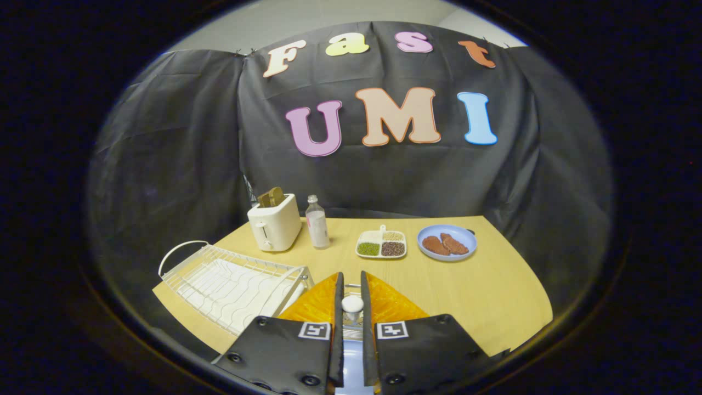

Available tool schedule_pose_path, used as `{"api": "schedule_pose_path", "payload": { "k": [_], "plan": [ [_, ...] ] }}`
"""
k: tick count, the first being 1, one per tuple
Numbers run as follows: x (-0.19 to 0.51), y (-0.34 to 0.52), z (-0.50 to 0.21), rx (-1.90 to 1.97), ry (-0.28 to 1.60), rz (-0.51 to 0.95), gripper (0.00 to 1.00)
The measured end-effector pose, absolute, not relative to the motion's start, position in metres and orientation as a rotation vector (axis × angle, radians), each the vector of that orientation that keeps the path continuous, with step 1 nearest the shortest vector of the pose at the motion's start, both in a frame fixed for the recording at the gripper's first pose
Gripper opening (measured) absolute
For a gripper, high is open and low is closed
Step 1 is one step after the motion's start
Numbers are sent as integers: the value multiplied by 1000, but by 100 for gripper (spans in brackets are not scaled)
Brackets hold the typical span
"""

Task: Take the plate from the dish rack, then take the spoon from the basket and place it into the plate.

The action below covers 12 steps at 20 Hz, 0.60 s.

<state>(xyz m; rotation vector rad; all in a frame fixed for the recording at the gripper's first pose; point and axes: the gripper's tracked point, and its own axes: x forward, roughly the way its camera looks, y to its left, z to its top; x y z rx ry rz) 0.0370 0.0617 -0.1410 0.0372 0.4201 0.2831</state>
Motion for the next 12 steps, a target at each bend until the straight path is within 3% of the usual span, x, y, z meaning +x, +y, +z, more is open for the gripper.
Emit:
{"api": "schedule_pose_path", "payload": {
  "k": [12],
  "plan": [
    [5, 73, -94, 84, 390, 328, 16]
  ]
}}
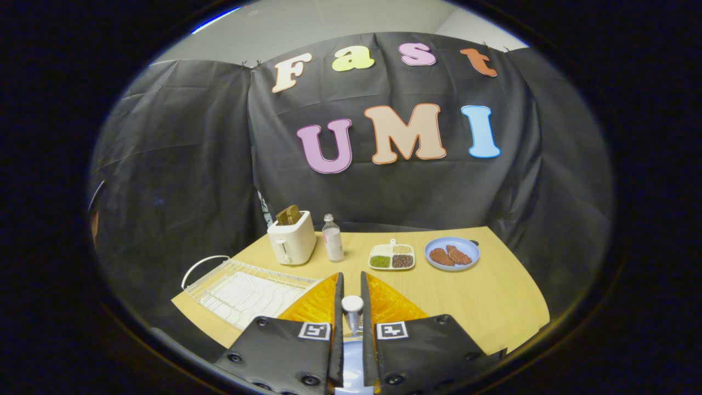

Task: Take the plate from the dish rack, then take the spoon from the basket and place it into the plate.

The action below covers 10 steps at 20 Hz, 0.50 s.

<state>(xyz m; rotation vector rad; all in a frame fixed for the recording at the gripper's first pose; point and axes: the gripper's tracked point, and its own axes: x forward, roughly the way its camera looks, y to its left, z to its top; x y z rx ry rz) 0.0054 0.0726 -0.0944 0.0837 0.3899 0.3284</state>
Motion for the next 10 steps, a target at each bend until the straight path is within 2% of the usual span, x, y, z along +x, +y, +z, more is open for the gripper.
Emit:
{"api": "schedule_pose_path", "payload": {
  "k": [10],
  "plan": [
    [-22, 72, -167, 86, 513, 360, 16]
  ]
}}
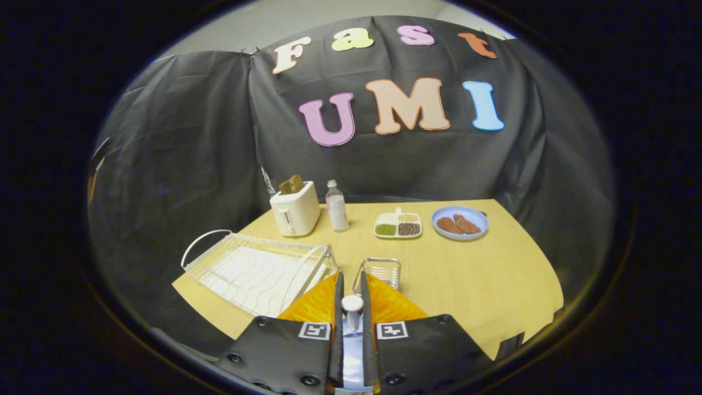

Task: Take the plate from the dish rack, then take the spoon from the basket and place it into the plate.

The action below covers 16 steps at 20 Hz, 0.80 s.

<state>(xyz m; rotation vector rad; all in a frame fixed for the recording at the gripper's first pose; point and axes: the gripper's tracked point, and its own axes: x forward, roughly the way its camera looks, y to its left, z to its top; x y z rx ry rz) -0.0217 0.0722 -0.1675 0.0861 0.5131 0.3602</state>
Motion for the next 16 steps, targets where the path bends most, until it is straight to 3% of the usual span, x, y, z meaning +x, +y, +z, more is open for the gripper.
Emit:
{"api": "schedule_pose_path", "payload": {
  "k": [16],
  "plan": [
    [-35, 66, -209, 68, 537, 400, 19]
  ]
}}
